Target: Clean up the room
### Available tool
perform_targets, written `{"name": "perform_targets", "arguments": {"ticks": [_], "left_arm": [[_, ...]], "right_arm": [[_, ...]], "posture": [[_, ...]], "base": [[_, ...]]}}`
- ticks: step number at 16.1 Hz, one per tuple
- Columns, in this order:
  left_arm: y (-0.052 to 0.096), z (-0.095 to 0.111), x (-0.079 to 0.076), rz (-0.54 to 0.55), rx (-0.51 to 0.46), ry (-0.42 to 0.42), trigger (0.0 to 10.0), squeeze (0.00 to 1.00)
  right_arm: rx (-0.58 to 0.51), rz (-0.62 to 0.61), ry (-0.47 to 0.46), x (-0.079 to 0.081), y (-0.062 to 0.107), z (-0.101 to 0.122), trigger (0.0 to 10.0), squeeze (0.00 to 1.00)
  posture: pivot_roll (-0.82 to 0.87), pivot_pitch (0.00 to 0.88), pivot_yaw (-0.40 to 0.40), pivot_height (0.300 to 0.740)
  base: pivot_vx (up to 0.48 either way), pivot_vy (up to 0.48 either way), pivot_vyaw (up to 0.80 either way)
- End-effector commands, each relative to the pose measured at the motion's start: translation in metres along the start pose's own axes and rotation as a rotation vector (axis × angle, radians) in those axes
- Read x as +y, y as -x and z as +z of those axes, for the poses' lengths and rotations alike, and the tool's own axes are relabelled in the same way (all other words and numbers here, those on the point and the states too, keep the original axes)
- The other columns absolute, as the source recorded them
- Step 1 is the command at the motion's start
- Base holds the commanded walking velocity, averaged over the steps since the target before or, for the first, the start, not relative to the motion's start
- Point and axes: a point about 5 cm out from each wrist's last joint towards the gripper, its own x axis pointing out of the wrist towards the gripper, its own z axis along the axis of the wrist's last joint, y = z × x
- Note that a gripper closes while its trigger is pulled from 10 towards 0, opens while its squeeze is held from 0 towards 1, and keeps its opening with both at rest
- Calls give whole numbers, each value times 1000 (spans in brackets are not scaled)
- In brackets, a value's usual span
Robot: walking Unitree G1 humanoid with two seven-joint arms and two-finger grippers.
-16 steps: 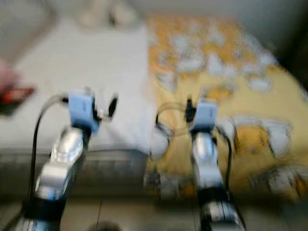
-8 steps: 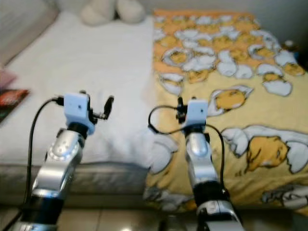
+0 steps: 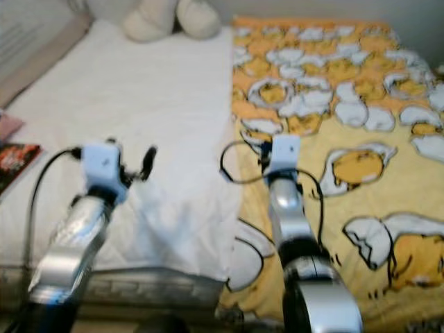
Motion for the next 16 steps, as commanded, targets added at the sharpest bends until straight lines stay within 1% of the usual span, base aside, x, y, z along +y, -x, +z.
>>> {"name": "perform_targets", "arguments": {"ticks": [1,2,3,5,7,8,9,13,14,16], "left_arm": [[-2,10,-10,-56,-34,5,10000,0],[9,15,-20,-174,-41,-20,10000,0],[19,19,-25,-244,-38,-32,10000,0],[26,20,-22,-247,-23,-42,10000,0],[33,21,-16,-226,-2,-50,10000,0],[38,22,-12,-206,13,-48,10000,0],[43,21,-13,-200,27,-42,10000,0],[52,22,-17,-203,53,-28,10000,0],[54,22,-16,-201,60,-28,10000,0],[60,23,-12,-187,83,-35,10000,0]], "right_arm": [[41,-57,-16,-14,2,-9,10000,0],[94,-76,8,-17,-2,-12,10000,0],[126,-94,43,-21,-4,-13,10000,0],[153,-91,70,-20,-5,-15,10000,0],[182,-67,78,-16,-6,-17,10000,0],[194,-19,87,-6,-7,-17,10000,0],[225,21,103,1,-7,-19,10000,0],[296,3,127,2,-1,-32,10000,0],[305,3,134,2,-1,-34,10000,0],[301,-42,157,-2,0,-34,10000,0]], "posture": [[72,0,56,711],[117,40,69,711],[135,61,73,711],[163,91,72,711],[181,111,65,711],[188,126,57,711],[189,135,51,711],[205,171,47,711],[209,179,48,711],[227,200,51,711]], "base": [[0,0,0],[0,0,0],[0,0,0],[0,0,0],[0,0,0],[0,0,0],[0,0,0],[0,0,0],[0,0,0],[0,0,0]]}}
